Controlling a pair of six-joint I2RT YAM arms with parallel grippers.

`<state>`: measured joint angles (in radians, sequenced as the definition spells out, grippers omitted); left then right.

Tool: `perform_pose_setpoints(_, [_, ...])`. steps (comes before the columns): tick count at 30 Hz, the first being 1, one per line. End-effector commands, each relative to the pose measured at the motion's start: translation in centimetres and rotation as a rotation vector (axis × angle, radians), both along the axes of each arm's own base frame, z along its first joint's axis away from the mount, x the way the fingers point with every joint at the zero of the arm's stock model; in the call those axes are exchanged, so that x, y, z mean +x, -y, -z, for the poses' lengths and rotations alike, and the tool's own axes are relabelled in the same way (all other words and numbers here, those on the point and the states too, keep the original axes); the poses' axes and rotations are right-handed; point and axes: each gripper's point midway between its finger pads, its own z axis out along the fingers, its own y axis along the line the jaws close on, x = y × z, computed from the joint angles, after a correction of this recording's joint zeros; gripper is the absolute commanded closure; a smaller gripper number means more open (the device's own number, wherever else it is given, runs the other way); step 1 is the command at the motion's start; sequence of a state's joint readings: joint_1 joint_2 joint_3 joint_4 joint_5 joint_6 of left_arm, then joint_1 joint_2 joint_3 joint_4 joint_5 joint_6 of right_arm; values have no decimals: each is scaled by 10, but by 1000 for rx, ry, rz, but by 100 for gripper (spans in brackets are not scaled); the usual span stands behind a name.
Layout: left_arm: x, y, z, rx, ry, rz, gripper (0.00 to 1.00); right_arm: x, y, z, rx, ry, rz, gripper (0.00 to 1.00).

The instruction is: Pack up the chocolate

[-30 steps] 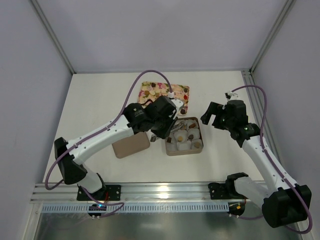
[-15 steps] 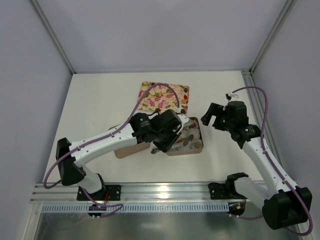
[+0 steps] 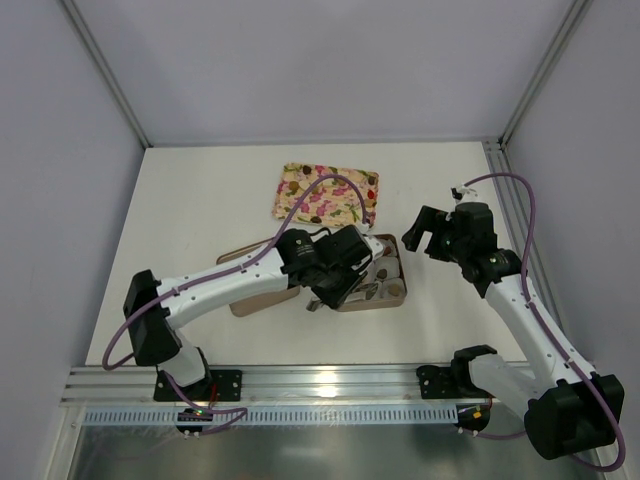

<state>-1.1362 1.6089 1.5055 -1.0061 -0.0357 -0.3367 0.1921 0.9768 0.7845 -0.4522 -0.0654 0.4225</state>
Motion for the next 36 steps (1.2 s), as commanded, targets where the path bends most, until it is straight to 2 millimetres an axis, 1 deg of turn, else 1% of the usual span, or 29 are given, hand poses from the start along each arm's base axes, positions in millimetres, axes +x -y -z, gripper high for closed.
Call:
perform_pose_setpoints(1, [1, 8, -2, -27, 15, 8, 73, 0, 3, -5, 7, 19, 18, 2])
perform_pose_setpoints(6, [3, 8, 1, -21, 18, 7, 69, 0, 3, -6, 4, 21, 18, 2])
perform_pose_setpoints(7, [2, 8, 0, -21, 18, 7, 67, -1, 3, -5, 4, 21, 19, 2])
perform_pose_setpoints(12, [4, 8, -2, -22, 27, 3, 64, 0, 4, -6, 3, 23, 22, 2])
perform_pose_setpoints(18, [4, 7, -4, -22, 33, 7, 63, 0, 3, -6, 4, 22, 19, 2])
perform_pose_setpoints(30, [8, 6, -21, -51, 70, 12, 63, 0, 3, -7, 5, 22, 20, 2])
perform_pose_setpoints(36, [10, 5, -26, -54, 85, 11, 63, 0, 3, -8, 6, 28, 22, 2])
